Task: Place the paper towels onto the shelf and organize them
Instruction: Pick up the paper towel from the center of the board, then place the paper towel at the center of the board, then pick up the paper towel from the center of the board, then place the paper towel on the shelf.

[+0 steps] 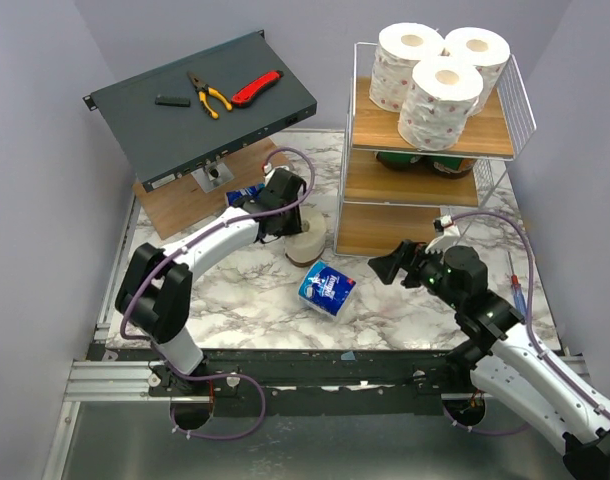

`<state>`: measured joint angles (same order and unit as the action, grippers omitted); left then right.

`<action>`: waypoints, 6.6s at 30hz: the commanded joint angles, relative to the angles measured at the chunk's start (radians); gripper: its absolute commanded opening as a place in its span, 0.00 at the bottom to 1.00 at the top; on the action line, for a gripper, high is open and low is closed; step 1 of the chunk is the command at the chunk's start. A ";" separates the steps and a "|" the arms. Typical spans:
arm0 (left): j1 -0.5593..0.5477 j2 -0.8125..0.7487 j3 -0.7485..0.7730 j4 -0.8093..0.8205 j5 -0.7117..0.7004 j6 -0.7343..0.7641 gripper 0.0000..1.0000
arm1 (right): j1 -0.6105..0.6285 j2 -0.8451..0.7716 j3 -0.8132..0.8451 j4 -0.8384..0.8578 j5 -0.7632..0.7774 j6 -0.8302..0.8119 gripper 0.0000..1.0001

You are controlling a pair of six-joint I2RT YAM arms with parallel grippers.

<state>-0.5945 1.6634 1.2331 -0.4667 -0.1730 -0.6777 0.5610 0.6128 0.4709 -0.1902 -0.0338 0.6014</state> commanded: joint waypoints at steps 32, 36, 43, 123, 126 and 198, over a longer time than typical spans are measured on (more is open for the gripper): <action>-0.502 -0.631 -0.039 -0.097 0.089 0.239 0.00 | -0.002 -0.008 0.398 -0.417 0.445 0.118 1.00; -0.603 -0.495 0.010 -0.046 0.085 0.302 0.00 | -0.001 -0.071 0.418 -0.513 0.540 0.173 1.00; -0.630 -0.253 0.104 0.041 0.172 0.331 0.00 | -0.002 -0.044 0.462 -0.655 0.552 0.252 1.00; -0.435 -0.699 -0.474 0.253 -0.271 -0.006 0.67 | 0.000 0.269 0.234 -0.694 0.062 0.245 0.58; -0.432 -0.697 -0.477 0.258 -0.263 -0.009 0.67 | -0.001 0.276 0.248 -0.688 0.061 0.244 0.48; -0.353 -0.421 -0.336 1.097 0.085 0.542 0.99 | -0.001 0.576 1.054 -0.597 0.356 0.245 0.33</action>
<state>-0.9428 1.2121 0.8345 0.5766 -0.1001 -0.1520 0.5610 1.1877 1.5356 -0.8684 0.3027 0.8215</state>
